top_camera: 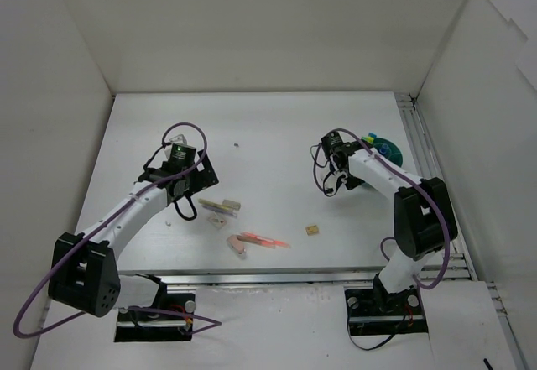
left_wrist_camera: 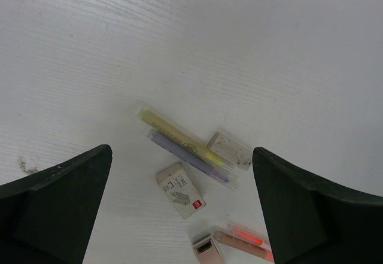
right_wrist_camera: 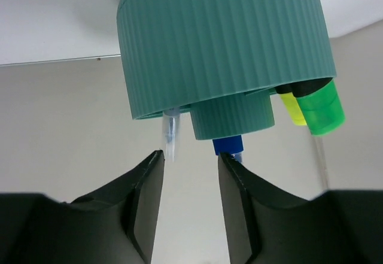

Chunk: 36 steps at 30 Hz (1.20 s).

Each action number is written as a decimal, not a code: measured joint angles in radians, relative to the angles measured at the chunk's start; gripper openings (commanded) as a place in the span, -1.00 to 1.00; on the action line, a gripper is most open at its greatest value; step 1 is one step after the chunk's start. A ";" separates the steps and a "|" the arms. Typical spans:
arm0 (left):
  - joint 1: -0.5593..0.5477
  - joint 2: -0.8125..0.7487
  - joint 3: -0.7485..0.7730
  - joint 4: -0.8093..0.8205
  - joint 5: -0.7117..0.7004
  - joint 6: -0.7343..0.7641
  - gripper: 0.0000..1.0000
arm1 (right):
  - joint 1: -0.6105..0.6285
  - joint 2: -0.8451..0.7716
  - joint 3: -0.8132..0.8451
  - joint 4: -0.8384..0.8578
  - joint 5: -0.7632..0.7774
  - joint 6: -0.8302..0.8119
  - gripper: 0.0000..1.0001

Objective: Sort the stationery into containers
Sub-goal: Place the pen in the storage box, then pick up the pen from the center of the board.

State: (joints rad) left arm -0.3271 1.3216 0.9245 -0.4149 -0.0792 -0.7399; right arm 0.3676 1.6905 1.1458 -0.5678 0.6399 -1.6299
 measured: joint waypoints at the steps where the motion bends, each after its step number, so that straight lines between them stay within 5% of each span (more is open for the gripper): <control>1: 0.000 0.001 0.000 0.000 -0.001 -0.003 0.99 | 0.002 0.000 0.000 0.001 0.002 0.004 -0.08; 7: 0.000 -0.001 -0.001 0.000 0.000 -0.008 0.99 | 0.034 -0.007 0.071 -0.006 0.013 0.050 0.43; 10: -0.002 -0.023 -0.008 -0.001 0.005 -0.008 0.99 | 0.082 -0.035 0.160 -0.012 -0.038 0.113 0.95; 15: -0.029 -0.106 -0.047 -0.002 0.008 -0.007 0.99 | 0.189 -0.091 0.376 -0.016 -0.253 0.328 0.96; 21: -0.053 -0.265 -0.134 0.000 0.013 -0.008 0.99 | 0.217 -0.113 0.528 0.055 -0.614 0.800 0.96; 29: -0.061 -0.485 -0.262 -0.003 0.048 -0.008 0.99 | 0.425 -0.167 0.195 0.114 -0.637 1.228 0.96; 36: -0.065 -0.514 -0.272 -0.007 0.092 0.009 0.99 | 0.649 -0.209 -0.021 0.105 -0.668 1.467 0.96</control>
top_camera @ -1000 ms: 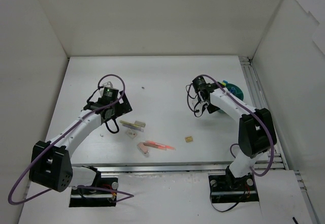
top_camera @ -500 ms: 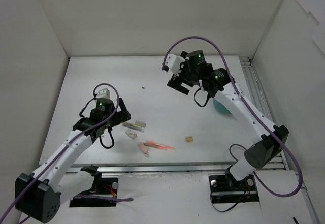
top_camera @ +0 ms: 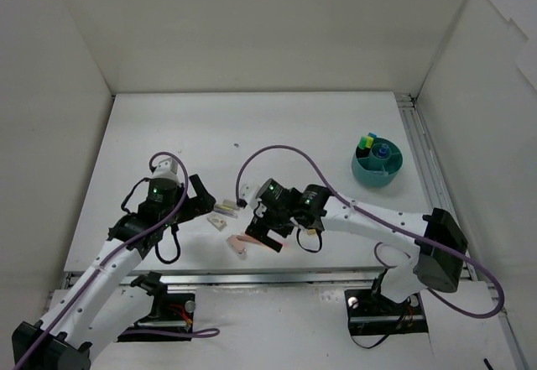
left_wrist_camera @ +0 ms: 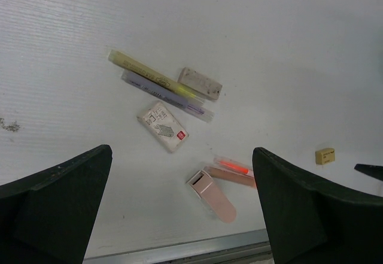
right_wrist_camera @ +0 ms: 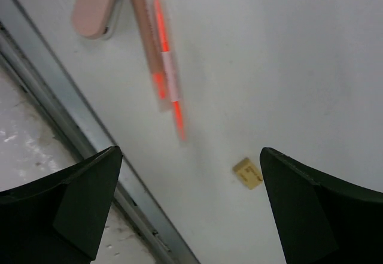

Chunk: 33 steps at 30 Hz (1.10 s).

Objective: Sort the stationery into containers
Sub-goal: Pick up the pen from the center of the board.

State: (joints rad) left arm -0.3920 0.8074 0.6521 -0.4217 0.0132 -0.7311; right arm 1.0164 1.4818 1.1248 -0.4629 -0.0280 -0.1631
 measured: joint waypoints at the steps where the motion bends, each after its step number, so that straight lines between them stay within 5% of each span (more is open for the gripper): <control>1: 0.000 -0.006 -0.005 0.001 0.006 0.004 0.99 | 0.026 0.000 -0.010 0.004 -0.009 0.026 0.96; 10: 0.000 -0.079 -0.073 -0.001 0.032 0.014 0.99 | 0.206 0.126 -0.054 0.116 -0.065 0.217 0.92; 33: -0.008 -0.085 -0.087 -0.025 0.012 0.014 0.99 | 0.172 0.184 -0.203 0.247 0.023 0.396 0.91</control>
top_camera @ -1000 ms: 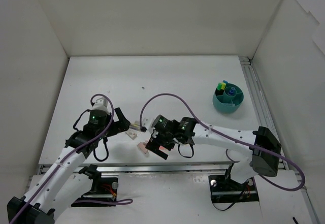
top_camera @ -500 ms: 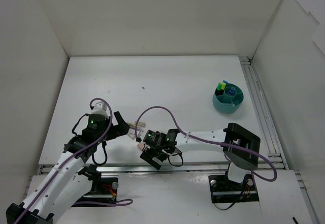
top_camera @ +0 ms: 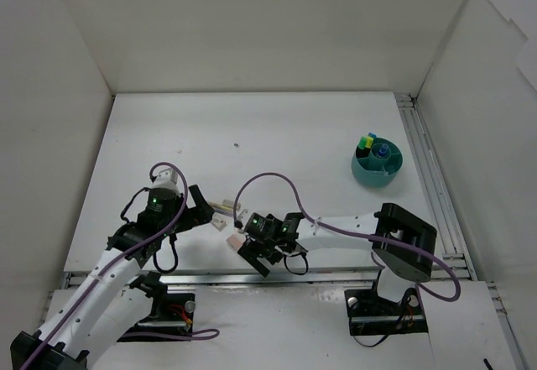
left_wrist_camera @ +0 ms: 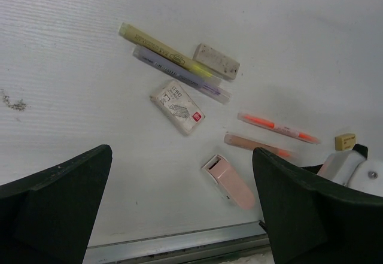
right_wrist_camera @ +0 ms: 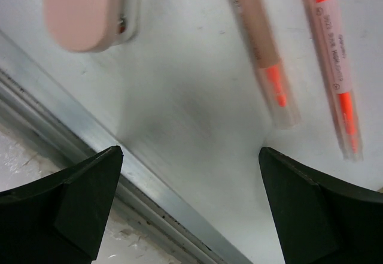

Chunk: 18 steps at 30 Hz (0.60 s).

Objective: Sort the stationery into containers
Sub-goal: Pick up the pen from the center of the board.

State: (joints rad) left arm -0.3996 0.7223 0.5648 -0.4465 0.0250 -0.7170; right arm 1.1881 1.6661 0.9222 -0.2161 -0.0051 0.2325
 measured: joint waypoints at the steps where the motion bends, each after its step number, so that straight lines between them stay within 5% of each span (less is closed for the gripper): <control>1: 0.000 0.002 0.000 -0.001 -0.001 0.001 0.99 | -0.017 0.000 0.000 0.003 0.004 0.002 0.91; 8: 0.000 0.011 0.002 -0.026 -0.038 0.006 0.99 | -0.134 0.000 0.000 0.012 0.021 0.003 0.93; 16: 0.000 0.010 0.005 -0.029 -0.060 0.010 0.99 | -0.109 0.066 0.074 0.027 -0.052 -0.113 0.63; 18: 0.000 0.007 0.006 -0.030 -0.068 0.010 0.99 | -0.082 0.092 0.101 0.034 -0.051 -0.141 0.41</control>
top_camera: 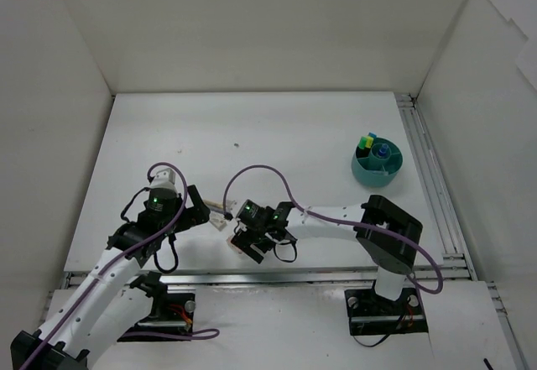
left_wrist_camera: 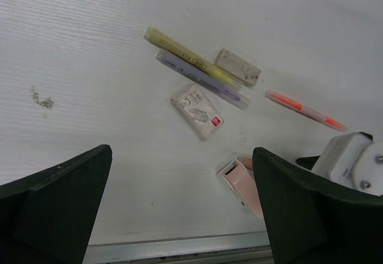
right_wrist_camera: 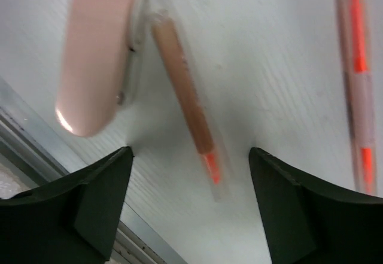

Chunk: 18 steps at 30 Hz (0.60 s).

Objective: Sort the stationery into containers
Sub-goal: Pick up the pen from the center of the board.

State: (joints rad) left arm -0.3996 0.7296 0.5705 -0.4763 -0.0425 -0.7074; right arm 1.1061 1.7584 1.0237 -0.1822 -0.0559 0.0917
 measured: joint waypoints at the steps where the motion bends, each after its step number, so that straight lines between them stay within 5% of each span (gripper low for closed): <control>1: 0.000 -0.002 0.000 0.000 -0.003 0.000 0.99 | 0.012 0.013 0.016 0.004 0.000 -0.007 0.30; 7: 0.000 -0.015 0.003 -0.016 -0.016 0.001 0.99 | 0.043 0.076 0.082 0.052 0.013 -0.035 -0.71; 12: 0.000 -0.032 0.010 -0.028 -0.028 0.002 0.99 | 0.040 0.078 0.080 0.073 0.058 -0.040 -1.00; 18: 0.000 -0.058 0.011 -0.036 -0.038 0.009 0.99 | 0.038 0.004 0.008 0.040 0.124 -0.053 -1.00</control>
State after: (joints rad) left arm -0.3996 0.6720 0.5812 -0.5125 -0.0807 -0.6983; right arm 1.1442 1.7626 1.0313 -0.1425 0.0685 0.0387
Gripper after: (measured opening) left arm 0.996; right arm 0.110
